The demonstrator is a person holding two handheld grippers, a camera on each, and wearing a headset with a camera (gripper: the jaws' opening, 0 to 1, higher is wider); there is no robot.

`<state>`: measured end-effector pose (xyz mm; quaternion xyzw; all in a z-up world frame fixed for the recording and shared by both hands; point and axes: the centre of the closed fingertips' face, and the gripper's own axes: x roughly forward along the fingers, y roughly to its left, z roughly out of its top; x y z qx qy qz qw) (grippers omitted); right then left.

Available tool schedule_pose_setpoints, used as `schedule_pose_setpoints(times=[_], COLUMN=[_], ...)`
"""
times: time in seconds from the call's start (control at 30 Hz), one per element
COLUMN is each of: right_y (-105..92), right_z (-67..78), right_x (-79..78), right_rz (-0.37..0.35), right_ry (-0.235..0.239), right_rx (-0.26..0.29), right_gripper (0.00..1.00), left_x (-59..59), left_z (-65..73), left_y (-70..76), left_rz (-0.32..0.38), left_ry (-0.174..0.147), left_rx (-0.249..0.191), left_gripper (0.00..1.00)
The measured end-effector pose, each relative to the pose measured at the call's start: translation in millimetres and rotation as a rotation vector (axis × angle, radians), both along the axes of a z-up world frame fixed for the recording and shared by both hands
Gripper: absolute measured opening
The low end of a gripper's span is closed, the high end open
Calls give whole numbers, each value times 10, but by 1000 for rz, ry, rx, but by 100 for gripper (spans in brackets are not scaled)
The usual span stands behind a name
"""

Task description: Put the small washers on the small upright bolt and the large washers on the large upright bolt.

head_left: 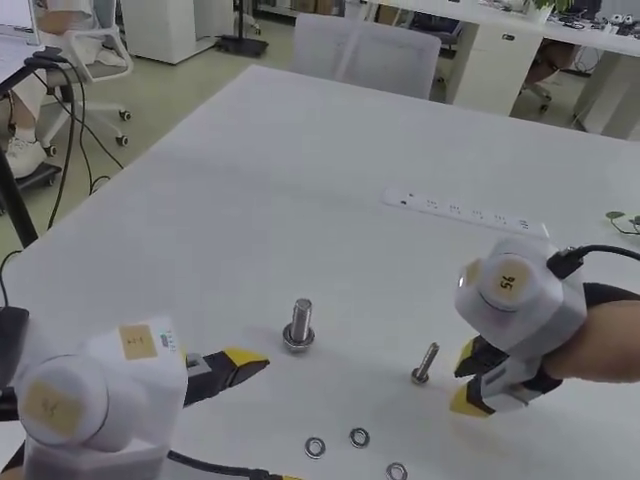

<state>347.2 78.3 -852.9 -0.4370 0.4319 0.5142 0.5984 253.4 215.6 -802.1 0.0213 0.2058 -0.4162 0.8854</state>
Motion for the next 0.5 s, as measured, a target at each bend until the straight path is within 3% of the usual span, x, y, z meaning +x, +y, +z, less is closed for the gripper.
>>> schedule_pose_setpoints(times=[0.5], right_y=[-24], right_z=[79], right_x=[-298], right_rz=[19], right_ry=[26], right_rx=[-5], right_gripper=[25], left_x=[12], left_z=[60], left_y=[-24], left_rz=[-4], left_ry=[-11], left_rx=[-1], left_gripper=[80])
